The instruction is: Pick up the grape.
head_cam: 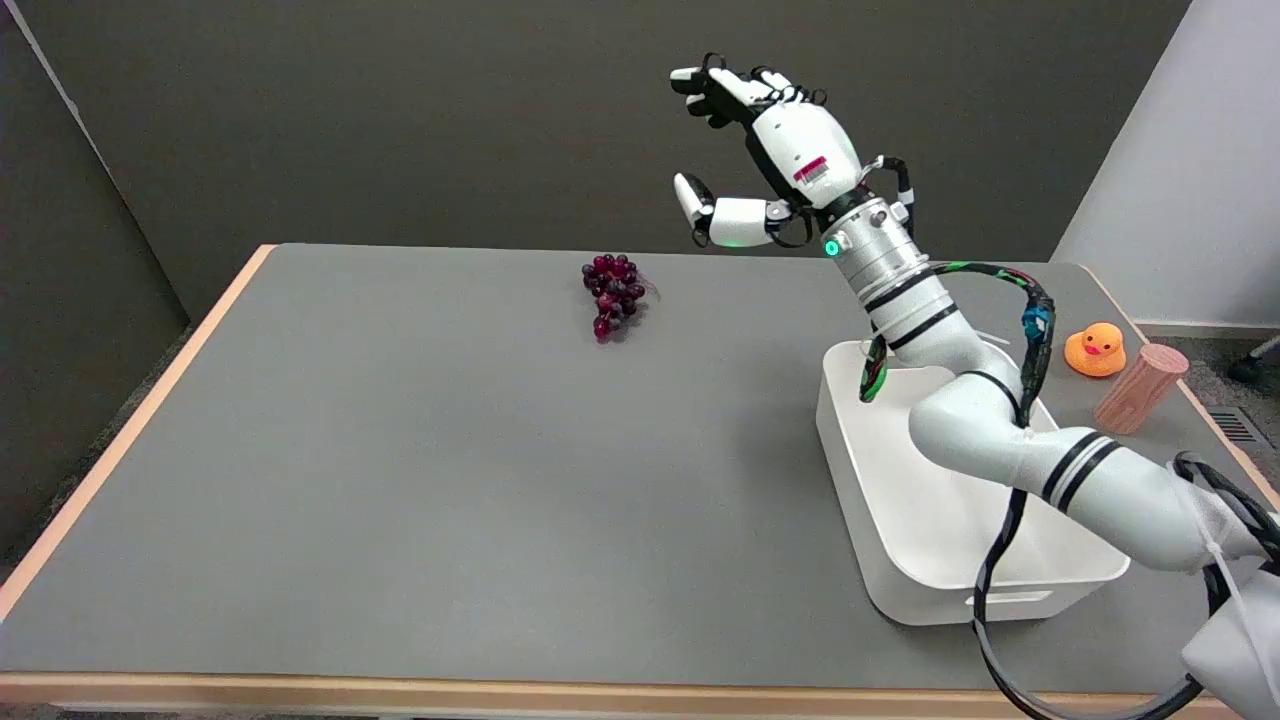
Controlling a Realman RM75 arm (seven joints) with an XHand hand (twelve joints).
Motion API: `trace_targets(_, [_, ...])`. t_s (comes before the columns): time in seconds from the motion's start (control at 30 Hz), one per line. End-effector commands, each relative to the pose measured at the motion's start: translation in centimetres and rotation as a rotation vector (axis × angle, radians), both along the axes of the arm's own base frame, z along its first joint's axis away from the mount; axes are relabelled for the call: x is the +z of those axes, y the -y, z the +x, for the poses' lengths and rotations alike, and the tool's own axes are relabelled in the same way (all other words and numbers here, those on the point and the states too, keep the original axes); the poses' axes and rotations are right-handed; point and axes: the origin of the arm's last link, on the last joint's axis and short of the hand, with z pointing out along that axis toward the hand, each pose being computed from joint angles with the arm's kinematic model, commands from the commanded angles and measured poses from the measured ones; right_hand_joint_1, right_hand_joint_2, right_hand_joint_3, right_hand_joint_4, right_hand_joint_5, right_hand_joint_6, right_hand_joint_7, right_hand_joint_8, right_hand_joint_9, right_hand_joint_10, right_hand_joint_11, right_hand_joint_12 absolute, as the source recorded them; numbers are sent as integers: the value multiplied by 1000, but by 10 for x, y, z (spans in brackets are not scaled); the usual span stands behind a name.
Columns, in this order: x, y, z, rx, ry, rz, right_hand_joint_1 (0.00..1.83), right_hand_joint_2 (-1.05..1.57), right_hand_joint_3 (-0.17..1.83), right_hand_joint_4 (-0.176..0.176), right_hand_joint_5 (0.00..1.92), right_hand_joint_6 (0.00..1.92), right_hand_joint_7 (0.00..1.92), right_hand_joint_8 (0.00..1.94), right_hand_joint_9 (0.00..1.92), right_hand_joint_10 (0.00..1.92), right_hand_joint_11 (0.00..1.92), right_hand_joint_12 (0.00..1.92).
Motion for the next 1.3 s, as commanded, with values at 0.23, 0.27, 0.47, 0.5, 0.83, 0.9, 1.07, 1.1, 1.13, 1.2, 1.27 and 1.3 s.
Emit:
trace_targets(0.23, [-5, 15, 5, -24, -52, -1, 686, 724, 936, 31, 254, 487, 472, 518, 423, 1010, 201, 1386])
trace_targets(0.27, [-5, 15, 5, -23, -50, -2, 686, 724, 936, 31, 254, 487, 472, 518, 424, 1010, 202, 1387])
trace_targets(0.47, [-6, 11, 0, -23, -27, 2, 687, 722, 937, 31, 254, 486, 474, 520, 425, 1010, 203, 1388])
trace_targets(0.5, [-6, 10, 0, -18, -22, 1, 687, 722, 937, 31, 254, 486, 474, 520, 425, 1010, 203, 1388])
trace_targets(0.83, [-2, 5, -2, -6, -8, -7, 688, 725, 934, 30, 256, 489, 475, 523, 425, 1014, 203, 1390])
trace_targets(0.9, [-5, 0, -5, 1, -1, 2, 688, 725, 933, 28, 256, 490, 474, 523, 425, 1015, 204, 1391])
trace_targets(1.07, [-14, -12, -10, 7, 18, 34, 689, 725, 931, 21, 256, 488, 472, 525, 425, 1025, 206, 1397])
trace_targets(1.1, [-22, -17, -13, 5, 25, 58, 689, 725, 931, 20, 256, 488, 472, 526, 424, 1025, 206, 1397])
trace_targets(1.13, [-34, -21, -16, 5, 38, 90, 689, 724, 931, 19, 256, 487, 472, 526, 424, 1026, 205, 1397])
trace_targets(1.2, [-55, -27, -20, 11, 59, 141, 686, 722, 931, 13, 252, 480, 467, 524, 419, 1027, 202, 1395])
trace_targets(1.27, [-75, -31, -22, 23, 84, 186, 684, 721, 931, 11, 247, 473, 461, 519, 415, 1025, 195, 1389])
trace_targets(1.3, [-85, -34, -25, 26, 81, 208, 683, 721, 931, 10, 246, 470, 457, 515, 412, 1022, 192, 1387])
